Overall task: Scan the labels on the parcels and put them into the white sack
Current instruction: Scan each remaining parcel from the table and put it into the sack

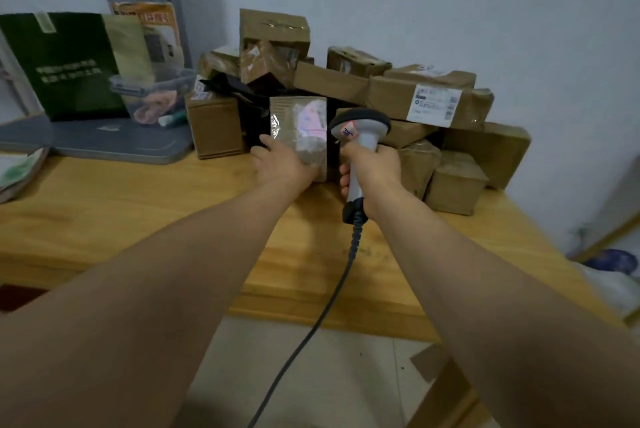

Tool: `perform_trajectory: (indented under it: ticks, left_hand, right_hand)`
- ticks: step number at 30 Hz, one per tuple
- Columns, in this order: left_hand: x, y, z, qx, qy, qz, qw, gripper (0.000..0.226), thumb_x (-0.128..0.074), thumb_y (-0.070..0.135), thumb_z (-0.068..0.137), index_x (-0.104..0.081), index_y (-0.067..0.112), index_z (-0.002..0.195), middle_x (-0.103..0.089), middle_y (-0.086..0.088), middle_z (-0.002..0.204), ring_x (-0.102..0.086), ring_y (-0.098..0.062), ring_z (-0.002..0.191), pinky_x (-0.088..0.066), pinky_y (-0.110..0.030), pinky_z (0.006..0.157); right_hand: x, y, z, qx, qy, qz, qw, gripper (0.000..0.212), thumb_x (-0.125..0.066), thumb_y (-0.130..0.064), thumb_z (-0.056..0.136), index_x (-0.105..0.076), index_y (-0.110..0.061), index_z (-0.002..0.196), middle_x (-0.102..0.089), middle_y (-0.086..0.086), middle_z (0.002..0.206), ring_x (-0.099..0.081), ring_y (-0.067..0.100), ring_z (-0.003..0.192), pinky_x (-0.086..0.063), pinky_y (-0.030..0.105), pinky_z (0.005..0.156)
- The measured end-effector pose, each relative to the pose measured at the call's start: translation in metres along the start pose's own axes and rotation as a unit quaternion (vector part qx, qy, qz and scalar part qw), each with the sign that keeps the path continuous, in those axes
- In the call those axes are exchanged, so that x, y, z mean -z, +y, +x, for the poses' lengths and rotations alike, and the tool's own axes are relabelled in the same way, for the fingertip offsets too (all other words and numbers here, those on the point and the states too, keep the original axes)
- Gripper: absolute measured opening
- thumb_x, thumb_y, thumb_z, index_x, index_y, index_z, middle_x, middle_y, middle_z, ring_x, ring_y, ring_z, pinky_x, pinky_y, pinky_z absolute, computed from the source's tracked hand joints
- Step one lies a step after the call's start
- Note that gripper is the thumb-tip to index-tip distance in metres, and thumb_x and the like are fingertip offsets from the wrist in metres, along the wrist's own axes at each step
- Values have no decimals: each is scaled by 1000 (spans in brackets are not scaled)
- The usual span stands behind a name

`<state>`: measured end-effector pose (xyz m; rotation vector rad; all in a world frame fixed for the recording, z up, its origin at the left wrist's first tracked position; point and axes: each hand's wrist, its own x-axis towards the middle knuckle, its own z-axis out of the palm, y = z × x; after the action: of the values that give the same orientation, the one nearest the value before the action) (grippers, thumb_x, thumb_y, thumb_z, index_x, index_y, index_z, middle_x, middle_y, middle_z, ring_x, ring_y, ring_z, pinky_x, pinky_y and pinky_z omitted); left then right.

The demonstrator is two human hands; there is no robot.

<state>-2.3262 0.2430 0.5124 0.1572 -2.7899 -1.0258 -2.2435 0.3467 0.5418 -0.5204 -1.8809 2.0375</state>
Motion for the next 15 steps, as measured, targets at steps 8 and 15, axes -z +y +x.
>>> perform_trajectory:
  ticks: [8,15]
  left_hand:
    - [-43,15,9,72,9,18,997,142,-80,57,64,18,-3,147,1,-21,156,-7,-34,144,-21,-47,113]
    - [-31,-2,3,54,-9,-35,998,139,-78,58,62,16,4,149,-13,-24,149,-16,-39,138,-24,-44,111]
  right_hand:
    - [7,18,18,32,-8,-12,999,6,-61,-13,87,-57,-11,82,-55,4,57,-48,13,39,-42,23,41]
    - [13,17,11,24,-13,-10,1000,6,-63,-12,87,-59,-9,84,-57,5,58,-49,11,37,-42,22,38]
